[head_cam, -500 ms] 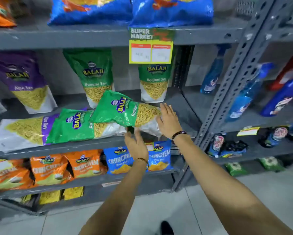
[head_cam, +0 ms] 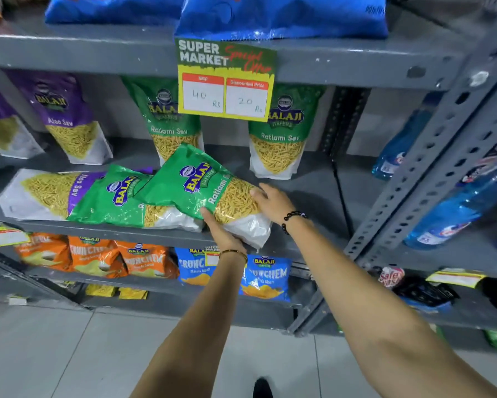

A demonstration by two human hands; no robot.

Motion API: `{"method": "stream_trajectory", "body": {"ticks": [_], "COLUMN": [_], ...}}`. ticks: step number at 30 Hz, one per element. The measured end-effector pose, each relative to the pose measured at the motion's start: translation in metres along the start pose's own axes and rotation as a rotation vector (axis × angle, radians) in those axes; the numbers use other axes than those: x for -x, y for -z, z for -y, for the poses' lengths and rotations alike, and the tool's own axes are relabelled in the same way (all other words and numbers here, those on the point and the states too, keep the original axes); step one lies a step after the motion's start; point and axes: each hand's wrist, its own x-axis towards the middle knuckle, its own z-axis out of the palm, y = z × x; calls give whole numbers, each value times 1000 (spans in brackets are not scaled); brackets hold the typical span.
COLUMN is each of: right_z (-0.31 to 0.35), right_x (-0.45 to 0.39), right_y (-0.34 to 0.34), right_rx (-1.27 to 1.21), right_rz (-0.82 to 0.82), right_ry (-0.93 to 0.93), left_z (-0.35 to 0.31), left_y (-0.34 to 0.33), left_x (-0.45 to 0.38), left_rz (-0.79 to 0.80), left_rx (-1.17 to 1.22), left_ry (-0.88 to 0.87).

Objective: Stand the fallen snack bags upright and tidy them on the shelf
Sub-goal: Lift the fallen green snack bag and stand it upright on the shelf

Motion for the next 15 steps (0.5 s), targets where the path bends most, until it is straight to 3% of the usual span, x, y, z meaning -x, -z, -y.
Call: {"method": "stream_trajectory", "body": {"ticks": [5, 9, 15], "right_z": [-10, -17, -18], "right_x": [1, 12, 42], "right_y": [1, 12, 15], "right_rx": [-81, -257, -801], "right_rz": [-69, -180, 61], "right_ry": [6, -54, -160], "left_z": [-2, -8, -27], "left_y": [-3, 5, 27], "left_x": [2, 7, 22], "left_rz": [15, -11, 200], "left_rx": [42, -95, -181], "left_ry": [-2, 10, 133]}}
